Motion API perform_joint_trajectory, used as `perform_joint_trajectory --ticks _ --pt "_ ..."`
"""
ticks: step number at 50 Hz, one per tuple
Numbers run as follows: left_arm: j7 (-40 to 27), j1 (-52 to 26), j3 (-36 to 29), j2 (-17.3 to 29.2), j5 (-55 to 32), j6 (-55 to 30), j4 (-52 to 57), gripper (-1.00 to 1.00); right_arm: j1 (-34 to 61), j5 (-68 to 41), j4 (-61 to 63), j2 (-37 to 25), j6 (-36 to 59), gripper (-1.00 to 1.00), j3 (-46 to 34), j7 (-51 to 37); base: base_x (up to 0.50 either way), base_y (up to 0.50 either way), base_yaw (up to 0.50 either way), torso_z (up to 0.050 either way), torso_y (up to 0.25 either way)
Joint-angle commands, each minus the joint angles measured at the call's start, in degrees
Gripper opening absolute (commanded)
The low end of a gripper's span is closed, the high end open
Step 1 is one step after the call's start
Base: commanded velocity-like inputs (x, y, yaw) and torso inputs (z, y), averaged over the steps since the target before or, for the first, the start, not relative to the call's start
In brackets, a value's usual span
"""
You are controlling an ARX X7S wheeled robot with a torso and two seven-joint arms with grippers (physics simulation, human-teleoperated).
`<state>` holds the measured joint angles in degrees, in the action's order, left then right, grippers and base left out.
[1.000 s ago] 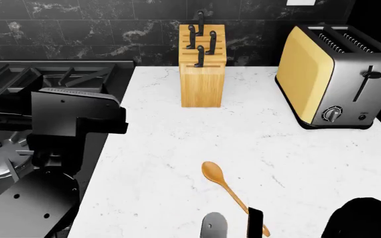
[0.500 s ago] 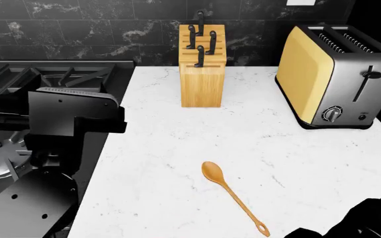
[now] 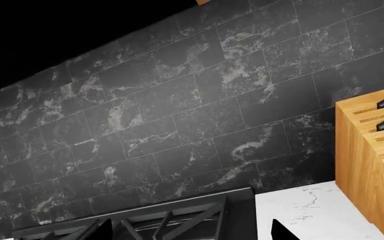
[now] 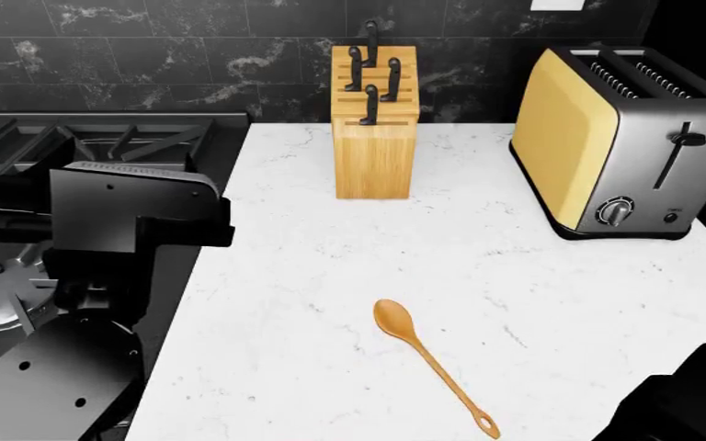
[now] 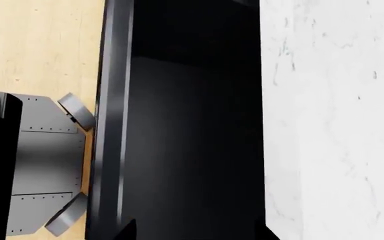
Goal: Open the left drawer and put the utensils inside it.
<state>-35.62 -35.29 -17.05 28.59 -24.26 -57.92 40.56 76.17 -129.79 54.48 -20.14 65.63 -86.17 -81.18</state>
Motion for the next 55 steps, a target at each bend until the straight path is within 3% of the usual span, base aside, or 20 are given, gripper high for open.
perform_joint_trajectory --ticks 1,12,31,43,55 --pt "-0.2 0.0 0.0 0.0 -0.1 -0.1 0.1 1.00 3.7 -5.7 1.9 -2.8 -3.1 1.00 2.1 3.6 0.00 0.00 0.00 0.000 0.000" --pt "-0.3 -0.4 -0.5 -0.1 -0.1 -0.2 0.0 1.00 13.1 -11.5 3.4 -13.5 -2.3 1.00 18.8 10.5 0.00 0.00 0.00 0.000 0.000" --pt "-0.4 -1.0 -0.5 -0.2 -0.4 -0.7 -0.1 1.00 10.4 -7.0 -2.2 -27.1 5.8 1.00 39.1 25.4 0.00 0.00 0.00 0.000 0.000" --pt "-0.6 -1.3 -0.9 -0.4 -0.5 -1.0 0.0 1.00 2.0 3.7 -5.2 -30.6 10.0 1.00 49.9 34.1 0.00 0.00 0.00 0.000 0.000" --pt "-0.7 -1.4 -1.0 -0.4 -0.5 -1.0 -0.1 1.00 -4.7 14.4 -7.1 -27.8 13.0 1.00 54.4 40.5 0.00 0.00 0.00 0.000 0.000"
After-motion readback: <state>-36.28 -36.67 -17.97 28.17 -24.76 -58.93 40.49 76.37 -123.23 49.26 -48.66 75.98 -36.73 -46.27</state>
